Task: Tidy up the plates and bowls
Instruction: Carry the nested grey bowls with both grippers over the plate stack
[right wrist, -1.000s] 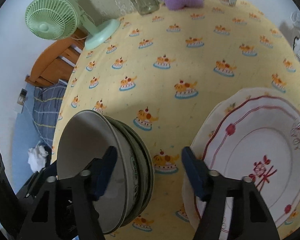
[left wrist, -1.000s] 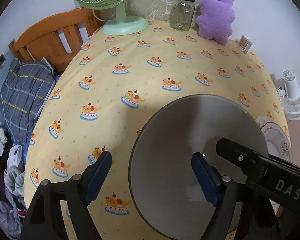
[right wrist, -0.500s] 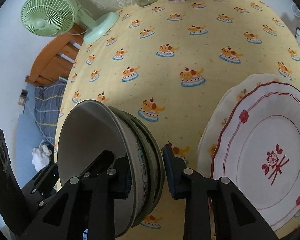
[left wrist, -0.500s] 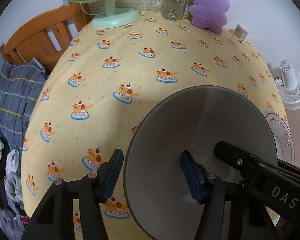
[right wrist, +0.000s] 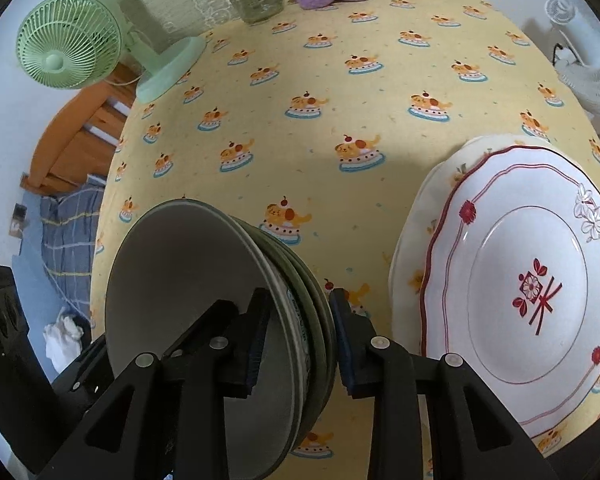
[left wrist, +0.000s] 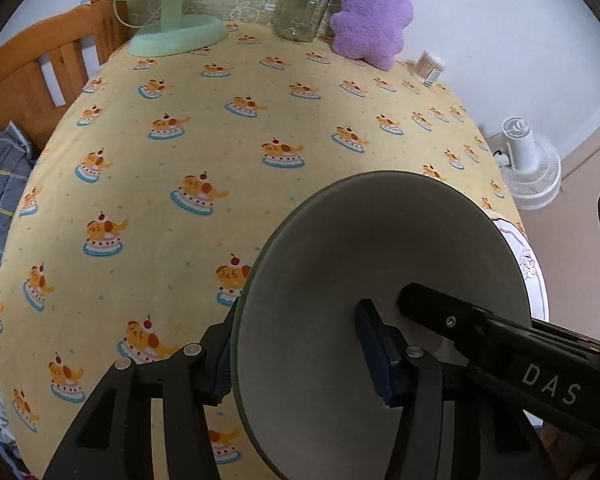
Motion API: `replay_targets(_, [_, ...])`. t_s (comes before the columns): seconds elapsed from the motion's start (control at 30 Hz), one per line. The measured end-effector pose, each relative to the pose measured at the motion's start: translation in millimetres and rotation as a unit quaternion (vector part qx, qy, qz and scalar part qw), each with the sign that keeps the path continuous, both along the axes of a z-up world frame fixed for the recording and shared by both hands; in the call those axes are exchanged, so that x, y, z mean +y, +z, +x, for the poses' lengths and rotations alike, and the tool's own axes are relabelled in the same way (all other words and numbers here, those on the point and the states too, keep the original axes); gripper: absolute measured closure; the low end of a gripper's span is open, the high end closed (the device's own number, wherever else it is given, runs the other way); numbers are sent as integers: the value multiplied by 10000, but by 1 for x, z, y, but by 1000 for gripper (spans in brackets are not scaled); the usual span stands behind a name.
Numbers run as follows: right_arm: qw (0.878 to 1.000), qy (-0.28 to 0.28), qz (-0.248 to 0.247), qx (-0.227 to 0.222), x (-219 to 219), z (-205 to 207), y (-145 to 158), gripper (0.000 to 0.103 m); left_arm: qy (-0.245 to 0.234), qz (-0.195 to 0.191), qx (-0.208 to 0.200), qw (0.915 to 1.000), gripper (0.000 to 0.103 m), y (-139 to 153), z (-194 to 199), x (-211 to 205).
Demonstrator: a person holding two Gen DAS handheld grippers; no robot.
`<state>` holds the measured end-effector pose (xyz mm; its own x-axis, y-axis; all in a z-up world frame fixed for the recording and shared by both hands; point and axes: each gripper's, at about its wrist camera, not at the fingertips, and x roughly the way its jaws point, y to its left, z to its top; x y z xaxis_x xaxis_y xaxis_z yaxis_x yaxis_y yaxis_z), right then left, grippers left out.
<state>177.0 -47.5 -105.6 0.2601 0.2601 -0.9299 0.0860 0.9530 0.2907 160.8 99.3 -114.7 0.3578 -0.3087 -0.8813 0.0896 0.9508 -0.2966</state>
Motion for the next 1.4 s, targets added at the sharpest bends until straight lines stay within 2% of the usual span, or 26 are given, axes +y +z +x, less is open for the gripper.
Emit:
replay_targets(0.23, [10000,60,-48,-11,2,2,-1,66,-100,-199,62,9997,51,-1,0,1])
replay_targets(0.43, [10000,20,-36,-19,3,-1,1,66,-105,-233,231,9994,51,0,-3,3])
replay_targets(0.8, [9997,-110,-45,225,12,-23,1,66,-124,-239,535,9982,52,1,-24,12])
replay_targets(1.1, [9986,-513,-104,117,11,-42,19,66,-484,-277,404,9976,52,20,-31,10])
replay_targets(1.4, [9988,-488,-19,-94,0,-46,30,66,-460,-123,160,9987,52,31,-32,-4])
